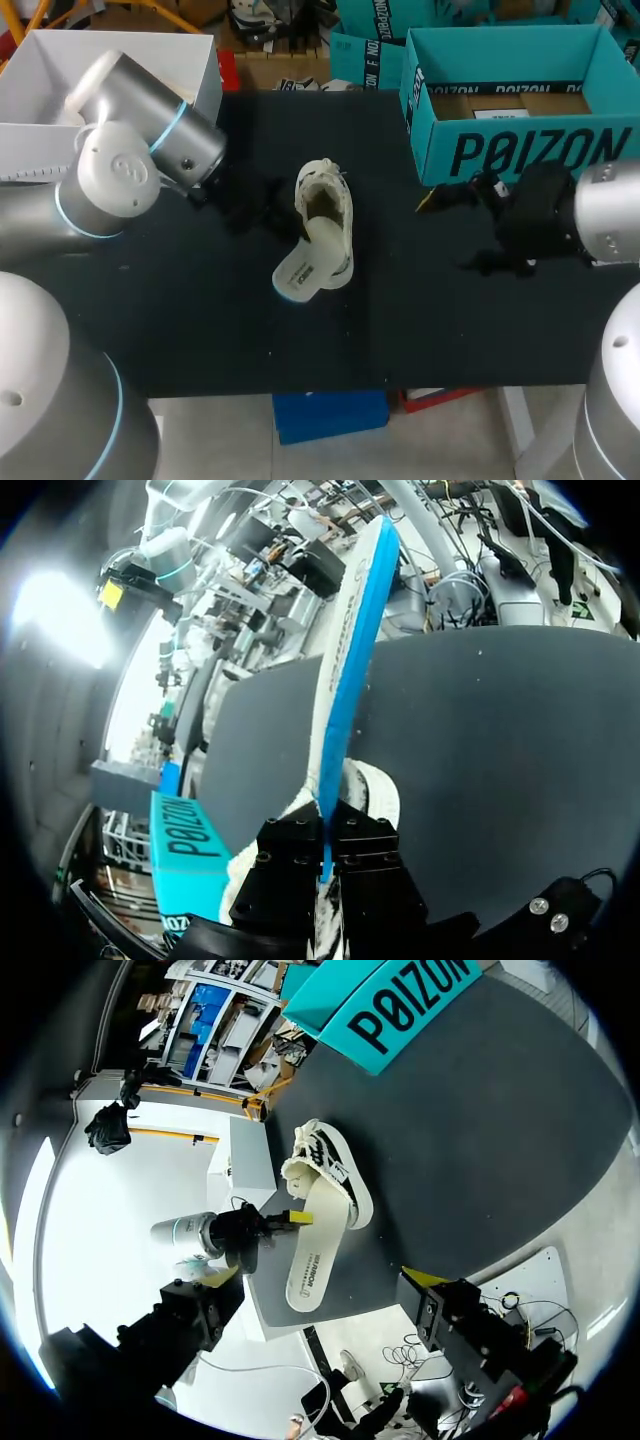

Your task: Take the shoe out of the shoebox, open the shoe tongue, remove and reinsert the insole, then place the shoe into the shoebox

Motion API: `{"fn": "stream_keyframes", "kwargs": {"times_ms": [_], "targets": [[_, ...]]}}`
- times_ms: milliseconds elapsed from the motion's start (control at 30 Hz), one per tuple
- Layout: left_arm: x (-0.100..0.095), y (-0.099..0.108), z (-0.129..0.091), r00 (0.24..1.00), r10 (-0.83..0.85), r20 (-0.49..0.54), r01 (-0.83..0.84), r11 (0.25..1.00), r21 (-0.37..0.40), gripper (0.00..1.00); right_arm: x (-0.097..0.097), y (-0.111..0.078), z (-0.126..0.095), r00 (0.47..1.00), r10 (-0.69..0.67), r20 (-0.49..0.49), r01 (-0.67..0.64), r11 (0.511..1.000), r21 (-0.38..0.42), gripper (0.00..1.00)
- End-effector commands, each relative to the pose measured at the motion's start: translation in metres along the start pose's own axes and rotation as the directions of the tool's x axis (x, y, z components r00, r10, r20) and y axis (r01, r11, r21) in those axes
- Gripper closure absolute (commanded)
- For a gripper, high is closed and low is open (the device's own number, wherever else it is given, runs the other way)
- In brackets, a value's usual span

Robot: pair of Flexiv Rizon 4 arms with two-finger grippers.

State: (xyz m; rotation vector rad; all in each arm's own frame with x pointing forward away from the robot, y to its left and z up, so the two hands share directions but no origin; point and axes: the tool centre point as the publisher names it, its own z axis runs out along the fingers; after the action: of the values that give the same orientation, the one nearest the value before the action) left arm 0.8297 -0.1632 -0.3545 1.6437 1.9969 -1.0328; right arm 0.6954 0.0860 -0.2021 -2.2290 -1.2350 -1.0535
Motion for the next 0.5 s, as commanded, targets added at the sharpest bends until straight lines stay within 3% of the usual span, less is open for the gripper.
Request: {"fn": "stream_keyframes", "kwargs": {"times_ms": [33,500], "targets": [[-0.005,0.006,0.001,1.000,0.003,-0.023,-0.004,1.000,-0.015,1.00,0.000,0.000,0.001,1.000,0.000,0.002,0.000,1.000,-0.001,0.00],[0.009,0.031,0.007,0.998,-0.013,-0.066,0.007,0.996,-0.091,1.00,0.000,0.000,0.001,1.000,0.000,0.002,0.000,1.000,-0.001,0.00]]}}
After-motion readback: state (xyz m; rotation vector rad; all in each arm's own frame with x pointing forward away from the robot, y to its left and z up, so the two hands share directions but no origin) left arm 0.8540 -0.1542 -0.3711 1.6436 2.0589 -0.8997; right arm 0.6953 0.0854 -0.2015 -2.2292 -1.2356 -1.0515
